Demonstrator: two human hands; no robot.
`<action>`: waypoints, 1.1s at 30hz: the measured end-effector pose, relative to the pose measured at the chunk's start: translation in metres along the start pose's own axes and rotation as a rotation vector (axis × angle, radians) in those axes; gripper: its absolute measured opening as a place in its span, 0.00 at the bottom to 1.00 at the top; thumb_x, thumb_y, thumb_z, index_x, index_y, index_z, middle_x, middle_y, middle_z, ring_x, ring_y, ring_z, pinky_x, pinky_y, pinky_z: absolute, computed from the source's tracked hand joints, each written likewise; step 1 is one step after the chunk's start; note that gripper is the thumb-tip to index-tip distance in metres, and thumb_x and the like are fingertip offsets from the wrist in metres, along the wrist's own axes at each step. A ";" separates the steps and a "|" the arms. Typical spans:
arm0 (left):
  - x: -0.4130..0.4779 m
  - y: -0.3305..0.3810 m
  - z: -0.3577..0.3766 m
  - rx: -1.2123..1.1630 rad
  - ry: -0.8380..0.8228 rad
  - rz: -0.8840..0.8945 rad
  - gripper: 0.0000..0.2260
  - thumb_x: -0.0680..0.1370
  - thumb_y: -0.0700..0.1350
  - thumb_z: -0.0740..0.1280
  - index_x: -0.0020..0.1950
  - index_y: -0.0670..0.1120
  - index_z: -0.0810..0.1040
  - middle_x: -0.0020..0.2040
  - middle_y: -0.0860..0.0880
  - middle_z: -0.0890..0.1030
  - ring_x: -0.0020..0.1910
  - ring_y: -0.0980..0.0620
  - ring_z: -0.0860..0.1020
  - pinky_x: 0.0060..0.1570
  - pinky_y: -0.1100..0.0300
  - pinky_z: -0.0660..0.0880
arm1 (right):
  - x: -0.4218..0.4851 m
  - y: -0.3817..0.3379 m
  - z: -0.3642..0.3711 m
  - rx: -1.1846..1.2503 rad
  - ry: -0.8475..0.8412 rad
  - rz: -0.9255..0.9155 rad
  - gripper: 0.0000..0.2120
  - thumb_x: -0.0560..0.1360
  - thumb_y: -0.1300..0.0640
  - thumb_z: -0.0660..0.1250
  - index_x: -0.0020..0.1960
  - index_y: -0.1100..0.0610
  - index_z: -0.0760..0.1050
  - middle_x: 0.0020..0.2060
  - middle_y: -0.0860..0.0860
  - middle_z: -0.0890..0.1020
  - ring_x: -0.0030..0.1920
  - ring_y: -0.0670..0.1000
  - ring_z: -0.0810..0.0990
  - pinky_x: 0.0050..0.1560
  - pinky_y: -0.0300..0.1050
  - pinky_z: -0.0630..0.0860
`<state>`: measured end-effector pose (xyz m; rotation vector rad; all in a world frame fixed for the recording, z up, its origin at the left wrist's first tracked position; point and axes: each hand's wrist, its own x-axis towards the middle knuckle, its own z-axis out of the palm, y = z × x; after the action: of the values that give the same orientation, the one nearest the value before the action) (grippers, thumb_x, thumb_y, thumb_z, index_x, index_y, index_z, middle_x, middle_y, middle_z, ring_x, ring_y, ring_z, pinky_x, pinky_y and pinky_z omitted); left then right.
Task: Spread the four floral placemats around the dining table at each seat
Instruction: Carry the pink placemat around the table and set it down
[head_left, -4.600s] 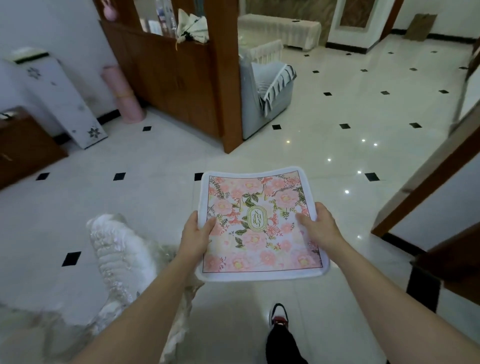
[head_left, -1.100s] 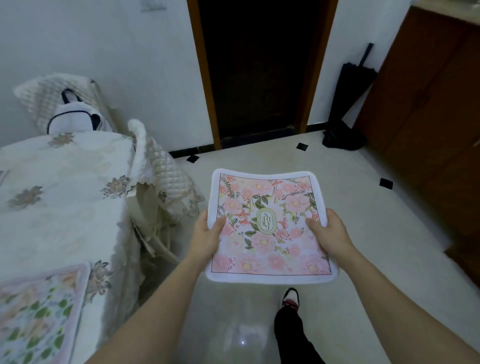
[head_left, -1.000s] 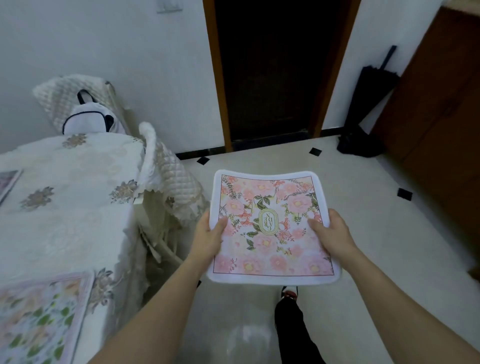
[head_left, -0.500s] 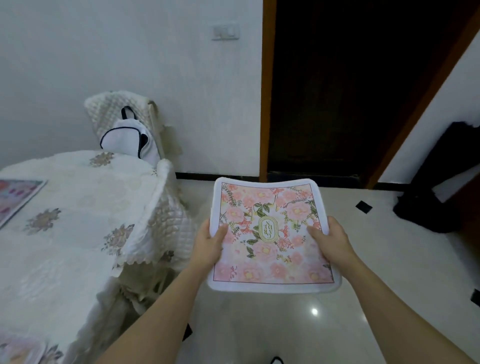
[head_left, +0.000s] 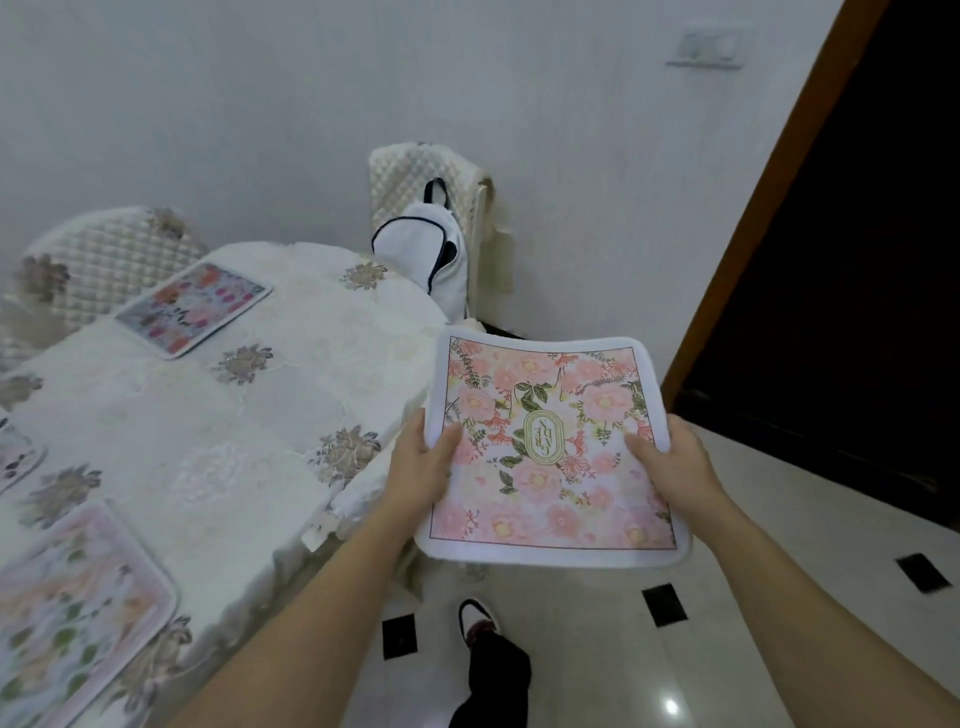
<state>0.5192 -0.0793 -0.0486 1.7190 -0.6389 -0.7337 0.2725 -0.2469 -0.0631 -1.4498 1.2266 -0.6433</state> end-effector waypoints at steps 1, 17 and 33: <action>0.011 -0.001 -0.006 0.001 0.026 -0.004 0.08 0.81 0.52 0.67 0.59 0.55 0.76 0.53 0.49 0.86 0.47 0.49 0.86 0.48 0.43 0.84 | 0.012 -0.006 0.010 -0.006 -0.014 -0.008 0.05 0.78 0.54 0.69 0.51 0.45 0.74 0.46 0.45 0.84 0.41 0.45 0.86 0.34 0.40 0.80; 0.206 -0.004 -0.125 -0.135 0.336 -0.044 0.07 0.82 0.49 0.66 0.59 0.52 0.77 0.52 0.49 0.85 0.48 0.50 0.85 0.46 0.51 0.83 | 0.222 -0.140 0.202 -0.155 -0.306 -0.145 0.03 0.78 0.54 0.69 0.51 0.48 0.76 0.45 0.48 0.85 0.39 0.44 0.85 0.31 0.36 0.78; 0.218 -0.056 -0.219 -0.225 0.814 -0.231 0.04 0.82 0.49 0.66 0.55 0.52 0.77 0.51 0.47 0.85 0.48 0.49 0.86 0.46 0.48 0.84 | 0.296 -0.169 0.413 -0.347 -0.777 -0.287 0.05 0.79 0.55 0.68 0.52 0.56 0.74 0.43 0.54 0.81 0.41 0.52 0.80 0.36 0.45 0.76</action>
<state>0.8299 -0.0868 -0.0922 1.7046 0.1994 -0.1941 0.7898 -0.3821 -0.0852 -1.9320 0.5304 -0.0067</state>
